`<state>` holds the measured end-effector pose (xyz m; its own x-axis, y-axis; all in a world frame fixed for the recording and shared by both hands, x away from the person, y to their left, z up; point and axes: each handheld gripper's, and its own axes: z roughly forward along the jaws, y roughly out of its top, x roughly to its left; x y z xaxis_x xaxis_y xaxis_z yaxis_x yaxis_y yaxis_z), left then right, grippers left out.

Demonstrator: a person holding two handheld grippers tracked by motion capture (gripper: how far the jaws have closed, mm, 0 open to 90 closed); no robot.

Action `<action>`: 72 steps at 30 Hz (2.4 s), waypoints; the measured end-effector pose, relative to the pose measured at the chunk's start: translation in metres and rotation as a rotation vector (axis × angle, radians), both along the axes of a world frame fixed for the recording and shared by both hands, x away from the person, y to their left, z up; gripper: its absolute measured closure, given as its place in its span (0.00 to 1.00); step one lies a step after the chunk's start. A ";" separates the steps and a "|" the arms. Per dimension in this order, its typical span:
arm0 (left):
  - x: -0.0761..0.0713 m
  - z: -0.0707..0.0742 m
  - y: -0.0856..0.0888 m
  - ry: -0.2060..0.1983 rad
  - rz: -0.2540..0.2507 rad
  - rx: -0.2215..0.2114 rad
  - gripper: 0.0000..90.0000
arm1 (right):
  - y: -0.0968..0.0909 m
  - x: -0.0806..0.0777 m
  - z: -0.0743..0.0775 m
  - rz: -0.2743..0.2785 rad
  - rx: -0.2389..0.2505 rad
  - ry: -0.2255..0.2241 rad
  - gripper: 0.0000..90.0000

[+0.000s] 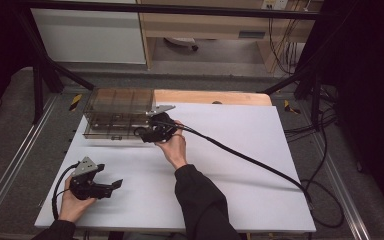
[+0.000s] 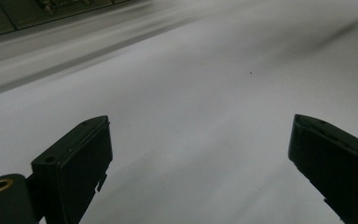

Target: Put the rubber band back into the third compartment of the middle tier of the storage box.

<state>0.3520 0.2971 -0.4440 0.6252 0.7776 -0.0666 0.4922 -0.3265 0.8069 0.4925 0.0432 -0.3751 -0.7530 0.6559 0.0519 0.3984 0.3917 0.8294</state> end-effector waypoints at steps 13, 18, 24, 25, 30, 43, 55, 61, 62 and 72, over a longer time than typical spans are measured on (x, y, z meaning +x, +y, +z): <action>0.000 0.000 0.000 0.000 0.001 0.002 0.06 | -0.042 -0.020 0.007 -0.012 0.004 0.028 0.11; 0.000 0.000 0.000 0.001 -0.001 0.006 0.06 | -0.058 -0.026 0.009 -0.014 0.007 0.038 0.07; 0.000 -0.001 0.001 0.003 0.001 0.006 0.06 | -0.083 -0.033 0.009 -0.017 0.023 0.055 0.04; 0.000 -0.001 0.000 0.003 0.001 0.007 0.06 | -0.088 -0.035 0.009 -0.021 0.023 0.057 0.03; 0.000 -0.001 0.000 0.003 0.001 0.009 0.06 | -0.114 -0.041 0.007 -0.039 0.034 0.066 0.02; 0.000 -0.001 0.000 0.005 0.005 0.007 0.06 | -0.185 -0.061 0.000 -0.078 0.076 0.047 0.01; 0.001 -0.002 -0.001 0.009 0.003 0.015 0.06 | -0.243 -0.081 -0.020 -0.112 0.098 0.062 0.01; 0.001 -0.003 -0.001 0.009 0.003 0.016 0.06 | -0.264 -0.092 -0.034 -0.115 0.097 0.085 0.01; 0.001 -0.003 -0.001 0.009 0.002 0.017 0.06 | -0.267 -0.094 -0.036 -0.116 0.099 0.085 0.01; 0.001 -0.003 -0.001 0.009 -0.002 0.018 0.07 | -0.293 -0.113 -0.054 -0.091 0.098 0.096 0.01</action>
<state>0.3527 0.2959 -0.4467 0.6262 0.7775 -0.0582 0.4991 -0.3423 0.7961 0.3796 -0.2499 -0.4289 -0.6789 0.7098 0.1880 0.5079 0.2691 0.8183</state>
